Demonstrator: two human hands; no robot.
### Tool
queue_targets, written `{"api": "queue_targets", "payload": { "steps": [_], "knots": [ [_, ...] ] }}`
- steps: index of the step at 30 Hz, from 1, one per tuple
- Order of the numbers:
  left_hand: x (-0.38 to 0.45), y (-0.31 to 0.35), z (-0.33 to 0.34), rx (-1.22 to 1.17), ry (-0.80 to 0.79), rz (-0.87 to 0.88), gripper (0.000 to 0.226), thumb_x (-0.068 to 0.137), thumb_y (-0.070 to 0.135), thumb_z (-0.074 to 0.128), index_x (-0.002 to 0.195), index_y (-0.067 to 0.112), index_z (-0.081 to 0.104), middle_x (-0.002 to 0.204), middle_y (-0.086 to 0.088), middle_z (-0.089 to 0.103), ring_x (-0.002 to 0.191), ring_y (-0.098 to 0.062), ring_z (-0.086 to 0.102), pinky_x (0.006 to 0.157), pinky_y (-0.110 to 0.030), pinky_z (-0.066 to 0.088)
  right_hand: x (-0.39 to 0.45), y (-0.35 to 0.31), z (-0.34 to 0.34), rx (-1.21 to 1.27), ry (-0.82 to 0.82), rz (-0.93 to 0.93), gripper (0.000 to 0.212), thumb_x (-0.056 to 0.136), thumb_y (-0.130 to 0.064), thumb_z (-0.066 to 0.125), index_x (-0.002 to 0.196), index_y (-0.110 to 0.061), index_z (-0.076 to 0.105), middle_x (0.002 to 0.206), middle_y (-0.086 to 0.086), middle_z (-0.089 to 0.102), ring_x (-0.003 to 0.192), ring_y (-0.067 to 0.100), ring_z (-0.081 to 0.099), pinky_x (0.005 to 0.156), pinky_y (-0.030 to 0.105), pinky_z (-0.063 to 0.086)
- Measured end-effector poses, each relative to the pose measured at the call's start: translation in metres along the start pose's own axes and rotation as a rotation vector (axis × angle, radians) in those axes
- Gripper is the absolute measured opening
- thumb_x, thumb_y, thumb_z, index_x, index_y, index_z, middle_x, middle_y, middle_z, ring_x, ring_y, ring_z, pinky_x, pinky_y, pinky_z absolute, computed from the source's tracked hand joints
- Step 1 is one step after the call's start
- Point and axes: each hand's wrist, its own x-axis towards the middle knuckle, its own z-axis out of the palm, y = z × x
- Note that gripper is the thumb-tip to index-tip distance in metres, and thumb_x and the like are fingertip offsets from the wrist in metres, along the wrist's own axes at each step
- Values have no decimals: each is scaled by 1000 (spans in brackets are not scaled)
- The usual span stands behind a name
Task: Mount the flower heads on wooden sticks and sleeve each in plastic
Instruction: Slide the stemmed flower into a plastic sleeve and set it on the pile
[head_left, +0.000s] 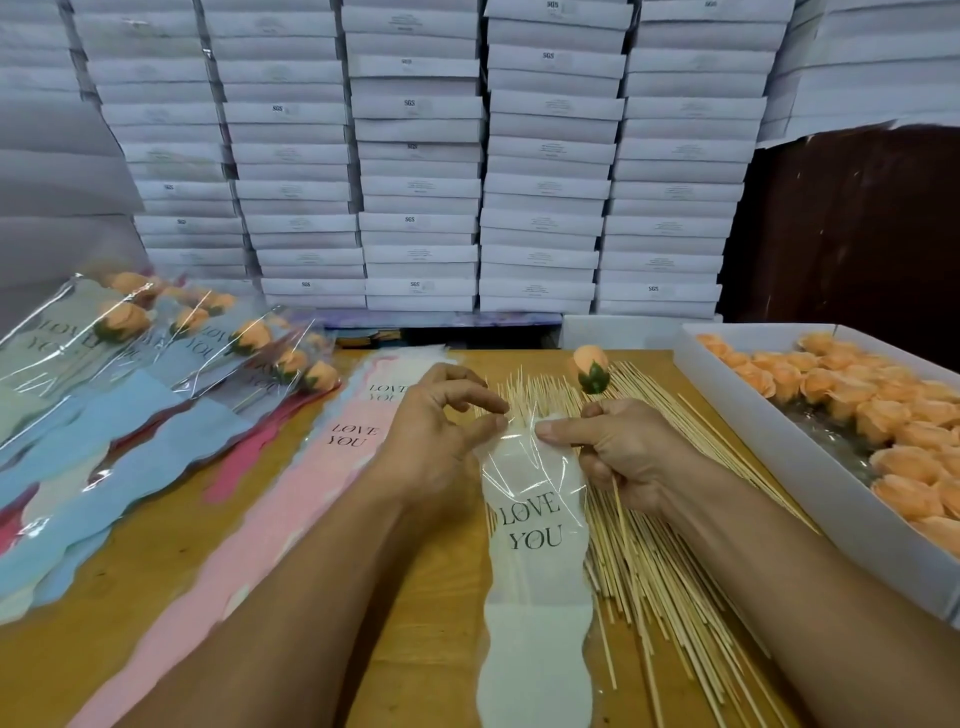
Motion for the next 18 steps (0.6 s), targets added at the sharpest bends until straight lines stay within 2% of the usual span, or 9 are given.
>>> {"api": "queue_targets", "payload": {
  "steps": [2,4,6,8,12,15,18],
  "knots": [
    [1,-1,-1,-45,30,1,8,81,1,78,89,3,77,108,-8,65,95,-16,57,84,-28,48,0,1,0,-20,0,10,44,75,0,84,84,-12,43,61,10,65,28,8,37,27,17,26],
    [1,-1,-1,-182,46,-27,8,81,-5,75,88,-2,76,101,-15,71,85,-11,64,76,-21,52,1,2,0,-42,-11,20,43,74,-2,85,84,-11,44,60,7,65,29,7,35,27,17,26],
    [2,-3,-1,-328,24,-65,9,82,-6,72,90,-4,75,97,-15,75,83,-9,70,70,-14,52,0,2,1,-44,-34,29,43,74,-4,85,85,-11,45,55,4,63,29,7,34,27,17,25],
    [3,-5,-2,-416,-36,-78,9,85,-5,67,93,-6,71,95,-17,75,85,-16,72,72,-20,54,-1,1,2,-32,-71,32,44,71,-6,87,85,-11,45,57,5,65,29,8,34,28,17,25],
    [2,-6,-3,-447,-101,-92,10,91,-2,61,88,6,65,73,-15,69,68,-22,63,63,-26,49,-3,0,1,-60,-143,50,44,58,-17,88,85,-6,54,67,9,70,30,7,36,28,17,27],
    [3,-7,-4,-508,-91,-132,17,93,-2,56,82,10,63,62,-13,59,57,-24,50,58,-31,40,-3,-1,-1,-89,-169,69,38,70,-36,84,87,-7,65,74,10,73,31,6,35,28,18,26],
    [1,-4,-5,-636,-159,-191,15,86,-4,57,79,8,60,63,-13,48,54,-22,43,53,-29,35,2,-2,-4,-72,-108,120,37,98,-46,60,82,-14,50,83,21,75,29,9,31,29,17,22]
  ]
}}
